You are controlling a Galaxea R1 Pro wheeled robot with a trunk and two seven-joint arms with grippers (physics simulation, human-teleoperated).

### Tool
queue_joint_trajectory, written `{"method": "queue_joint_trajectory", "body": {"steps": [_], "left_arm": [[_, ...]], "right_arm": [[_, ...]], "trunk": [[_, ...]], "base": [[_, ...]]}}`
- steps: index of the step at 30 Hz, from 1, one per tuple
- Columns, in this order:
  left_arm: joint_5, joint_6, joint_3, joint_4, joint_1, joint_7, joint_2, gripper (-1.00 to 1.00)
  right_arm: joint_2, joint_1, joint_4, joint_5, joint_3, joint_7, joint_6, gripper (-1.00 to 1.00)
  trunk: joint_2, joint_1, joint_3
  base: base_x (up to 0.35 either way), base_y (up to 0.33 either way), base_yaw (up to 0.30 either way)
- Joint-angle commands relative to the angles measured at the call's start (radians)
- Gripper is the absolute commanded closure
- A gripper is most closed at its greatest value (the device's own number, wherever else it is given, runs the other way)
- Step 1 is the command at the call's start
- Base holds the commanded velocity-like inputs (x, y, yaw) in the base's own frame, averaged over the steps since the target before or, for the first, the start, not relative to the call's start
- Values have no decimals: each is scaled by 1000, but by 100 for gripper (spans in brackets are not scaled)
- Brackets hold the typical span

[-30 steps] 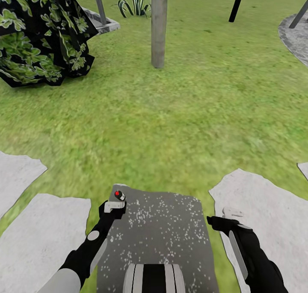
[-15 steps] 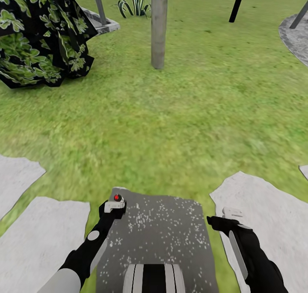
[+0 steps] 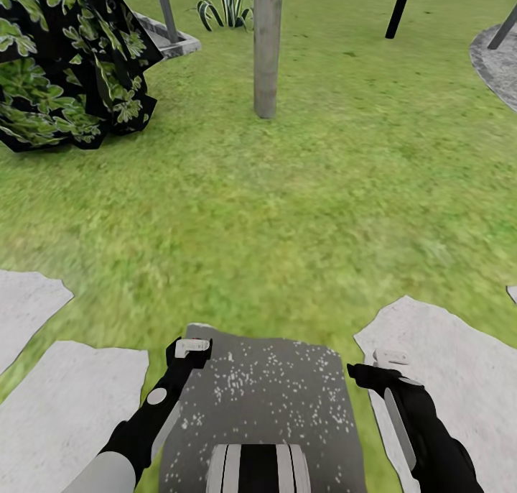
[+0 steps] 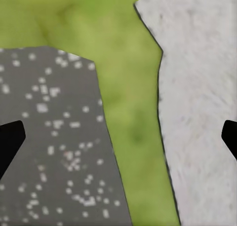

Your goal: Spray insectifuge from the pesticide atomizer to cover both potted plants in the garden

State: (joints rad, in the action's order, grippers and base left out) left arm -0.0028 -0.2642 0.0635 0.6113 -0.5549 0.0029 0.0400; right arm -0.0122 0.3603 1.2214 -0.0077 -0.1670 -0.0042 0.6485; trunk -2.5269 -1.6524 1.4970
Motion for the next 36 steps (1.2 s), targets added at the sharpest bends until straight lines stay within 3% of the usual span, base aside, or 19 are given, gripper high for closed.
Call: {"method": "queue_joint_trajectory", "body": {"steps": [1,36], "left_arm": [[0,-3,1,-1,-1,0,0,-100],[0,-4,1,-1,0,0,0,-100]], "right_arm": [[0,0,1,-1,0,0,5,-100],[0,0,1,-4,0,0,5,-100]], "trunk": [[0,0,1],[0,0,9]], "base": [[0,0,0],[-22,0,0]]}}
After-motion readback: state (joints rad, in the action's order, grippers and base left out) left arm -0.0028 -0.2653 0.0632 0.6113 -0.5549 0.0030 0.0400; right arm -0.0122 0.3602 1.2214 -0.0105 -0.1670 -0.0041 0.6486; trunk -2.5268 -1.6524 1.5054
